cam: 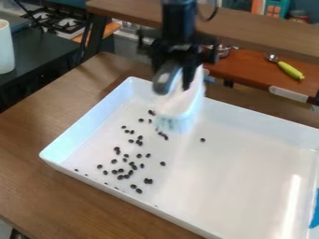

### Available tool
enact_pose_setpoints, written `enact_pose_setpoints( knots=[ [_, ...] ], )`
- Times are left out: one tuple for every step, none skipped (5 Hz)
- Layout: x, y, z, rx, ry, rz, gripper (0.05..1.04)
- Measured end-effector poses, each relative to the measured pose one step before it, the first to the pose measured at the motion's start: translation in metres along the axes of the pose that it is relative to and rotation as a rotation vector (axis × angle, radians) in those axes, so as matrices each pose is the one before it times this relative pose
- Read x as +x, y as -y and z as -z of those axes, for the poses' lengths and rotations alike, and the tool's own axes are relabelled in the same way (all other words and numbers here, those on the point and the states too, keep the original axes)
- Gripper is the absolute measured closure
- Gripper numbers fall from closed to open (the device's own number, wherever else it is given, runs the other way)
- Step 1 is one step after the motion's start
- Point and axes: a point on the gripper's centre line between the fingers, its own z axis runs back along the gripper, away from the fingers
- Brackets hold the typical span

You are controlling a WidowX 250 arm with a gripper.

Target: Sweep into pile

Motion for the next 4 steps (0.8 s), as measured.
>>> enact_pose_setpoints(
  knots=[
    [-0.00451, 0.03667, -0.01034, -0.0471, 0.0376, 0.0223, 0.588],
    [-0.00401, 0.02961, 0.00853, -0.0242, 0.0268, -0.0085, 0.588],
    [-0.01385, 0.03805, 0.03310, 0.0166, 0.0054, 0.0232, 0.588],
    [0.00001, 0.00433, 0.02097, 0.0321, -0.0068, -0.0221, 0.588]
  ],
)
